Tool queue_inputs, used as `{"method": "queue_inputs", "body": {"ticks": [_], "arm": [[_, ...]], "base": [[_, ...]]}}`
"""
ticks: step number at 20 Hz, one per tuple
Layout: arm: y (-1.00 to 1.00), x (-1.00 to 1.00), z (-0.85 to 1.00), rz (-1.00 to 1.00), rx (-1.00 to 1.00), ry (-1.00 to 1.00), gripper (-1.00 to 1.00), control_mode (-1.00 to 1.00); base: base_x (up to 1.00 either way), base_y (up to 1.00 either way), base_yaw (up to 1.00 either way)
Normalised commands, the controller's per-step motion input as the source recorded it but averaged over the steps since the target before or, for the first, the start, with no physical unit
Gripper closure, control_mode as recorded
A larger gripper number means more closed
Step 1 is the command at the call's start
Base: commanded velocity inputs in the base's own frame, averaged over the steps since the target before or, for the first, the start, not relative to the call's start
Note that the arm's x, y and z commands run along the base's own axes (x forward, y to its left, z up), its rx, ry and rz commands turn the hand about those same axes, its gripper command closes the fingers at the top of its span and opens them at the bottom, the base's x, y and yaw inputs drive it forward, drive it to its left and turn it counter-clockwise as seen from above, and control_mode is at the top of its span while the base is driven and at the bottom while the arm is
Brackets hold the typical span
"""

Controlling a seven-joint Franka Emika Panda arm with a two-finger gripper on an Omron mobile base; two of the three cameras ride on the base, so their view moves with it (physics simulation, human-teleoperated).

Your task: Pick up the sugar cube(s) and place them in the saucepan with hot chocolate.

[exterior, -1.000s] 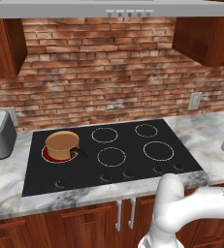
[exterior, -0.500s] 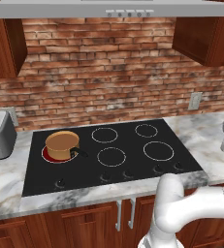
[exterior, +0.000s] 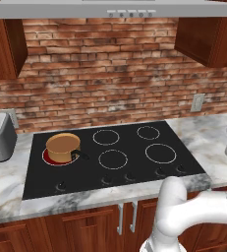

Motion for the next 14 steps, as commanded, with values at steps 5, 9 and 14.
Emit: {"method": "queue_inputs", "body": {"ticks": [5, 9, 14], "arm": [[0.01, 0.09, -0.11, 0.0, 0.0, 0.0, -1.0, -1.0], [0.0, 0.45, -0.09, 0.0, 0.0, 0.0, -1.0, -1.0], [0.0, 0.21, -0.03, 0.0, 0.0, 0.0, -1.0, -1.0]], "base": [[0.0, 0.0, 0.0], [0.0, 0.0, 0.0], [0.0, 0.0, 0.0]]}}
